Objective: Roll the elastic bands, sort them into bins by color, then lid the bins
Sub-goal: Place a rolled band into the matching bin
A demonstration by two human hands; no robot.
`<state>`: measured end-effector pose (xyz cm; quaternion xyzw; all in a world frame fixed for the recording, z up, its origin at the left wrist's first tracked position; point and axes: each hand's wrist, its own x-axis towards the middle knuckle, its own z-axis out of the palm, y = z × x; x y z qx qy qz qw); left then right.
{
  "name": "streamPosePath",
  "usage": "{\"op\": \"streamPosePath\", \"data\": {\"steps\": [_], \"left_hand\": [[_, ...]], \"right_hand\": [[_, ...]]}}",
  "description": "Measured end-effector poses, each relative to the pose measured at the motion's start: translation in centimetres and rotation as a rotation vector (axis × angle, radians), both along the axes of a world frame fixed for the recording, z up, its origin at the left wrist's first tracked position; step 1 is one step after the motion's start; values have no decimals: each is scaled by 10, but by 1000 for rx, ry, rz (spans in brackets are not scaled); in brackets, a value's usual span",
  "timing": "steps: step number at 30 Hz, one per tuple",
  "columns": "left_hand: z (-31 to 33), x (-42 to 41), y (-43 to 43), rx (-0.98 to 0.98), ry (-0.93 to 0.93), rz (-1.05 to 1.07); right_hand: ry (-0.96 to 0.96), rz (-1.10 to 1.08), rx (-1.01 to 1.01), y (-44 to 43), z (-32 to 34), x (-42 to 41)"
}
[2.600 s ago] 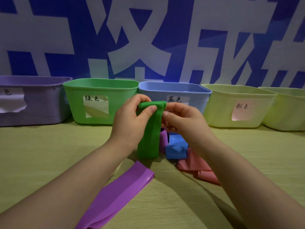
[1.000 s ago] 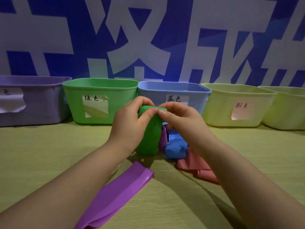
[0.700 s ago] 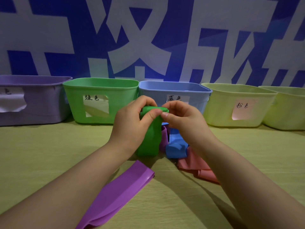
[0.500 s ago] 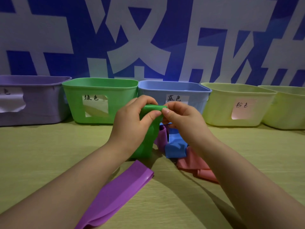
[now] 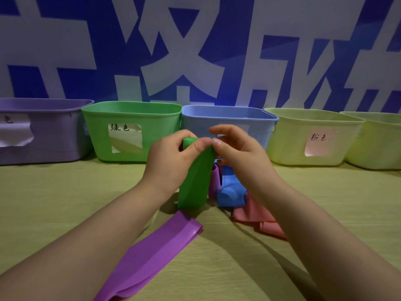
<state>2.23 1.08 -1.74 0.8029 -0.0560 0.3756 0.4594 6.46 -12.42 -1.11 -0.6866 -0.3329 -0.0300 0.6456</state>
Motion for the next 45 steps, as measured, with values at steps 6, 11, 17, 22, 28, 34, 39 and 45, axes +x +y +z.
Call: {"op": "streamPosePath", "data": {"steps": [6, 11, 17, 22, 28, 34, 39, 45], "left_hand": [[-2, 0, -1, -42, -18, -10], [-1, -2, -3, -37, -40, -81], [-1, -5, -6, 48, -66, -23], [-2, -2, -2, 78, -63, 70], [-2, 0, 1, -3, -17, 70], [-4, 3, 0, -25, -6, -43], [-3, -4, -4, 88, -33, -47], [-2, -2, -4, 116, -67, 69]], "right_hand": [[62, 30, 1, -1, 3, 0], [98, -33, -22, 0, 4, 0], [270, -68, -80, -4, 8, -1], [243, -16, 10, -3, 7, -1], [125, 8, -45, -3, 3, 0], [137, -80, -114, -1, -1, 6], [170, -96, -153, -3, 2, 2], [208, -130, -123, -3, 3, 1]]}}
